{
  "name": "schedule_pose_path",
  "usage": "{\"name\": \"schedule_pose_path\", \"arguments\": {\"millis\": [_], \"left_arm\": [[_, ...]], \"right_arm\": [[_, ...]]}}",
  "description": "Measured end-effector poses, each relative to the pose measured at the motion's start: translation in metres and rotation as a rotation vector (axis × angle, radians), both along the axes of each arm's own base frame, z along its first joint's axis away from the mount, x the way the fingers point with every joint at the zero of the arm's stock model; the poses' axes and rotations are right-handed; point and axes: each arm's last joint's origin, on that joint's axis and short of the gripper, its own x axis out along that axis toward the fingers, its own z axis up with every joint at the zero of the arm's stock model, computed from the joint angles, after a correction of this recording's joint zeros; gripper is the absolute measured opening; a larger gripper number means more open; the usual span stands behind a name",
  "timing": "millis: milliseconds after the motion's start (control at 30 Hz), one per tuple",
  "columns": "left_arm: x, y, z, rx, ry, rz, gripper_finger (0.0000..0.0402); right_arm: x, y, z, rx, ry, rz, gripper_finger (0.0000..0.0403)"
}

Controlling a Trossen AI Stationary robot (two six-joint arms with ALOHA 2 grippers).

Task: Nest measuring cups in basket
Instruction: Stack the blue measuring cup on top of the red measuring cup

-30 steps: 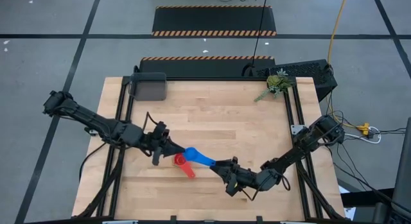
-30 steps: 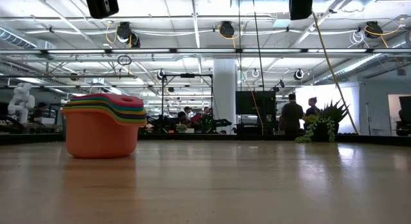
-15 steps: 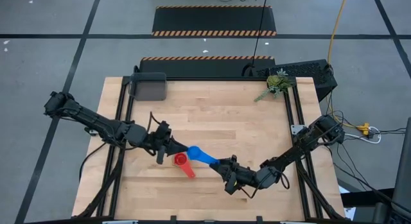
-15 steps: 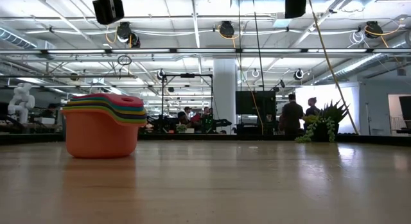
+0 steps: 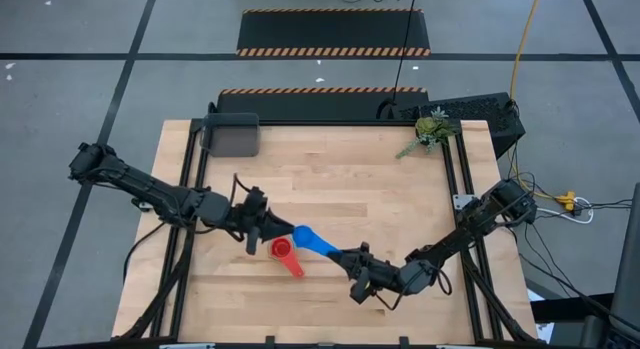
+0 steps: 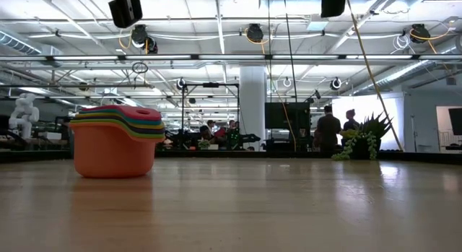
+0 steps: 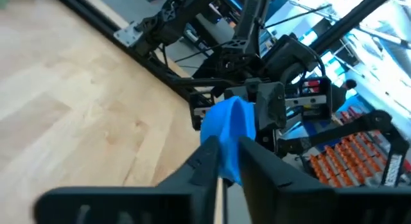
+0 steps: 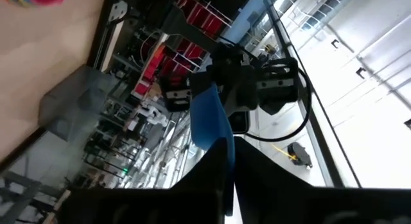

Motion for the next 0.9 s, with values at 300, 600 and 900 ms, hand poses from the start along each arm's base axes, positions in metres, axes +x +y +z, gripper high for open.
{"name": "schedule_pose_path", "arguments": {"millis": [300, 600, 900], "left_arm": [[-0.003, -0.001, 0.006, 0.212, -0.071, -0.034, 0.0228], [-0.029, 0.006, 0.029, 0.397, -0.181, -0.028, 0.0314], [-0.044, 0.014, 0.026, 0.514, -0.08, 0.055, 0.0297]], "right_arm": [[-0.002, 0.002, -0.001, 0.184, -0.059, 0.02, 0.0001], [-0.006, 0.006, -0.008, 0.71, -0.222, -0.03, 0.0], [-0.005, 0.014, -0.004, 1.271, -0.437, -0.019, 0.0]]}}
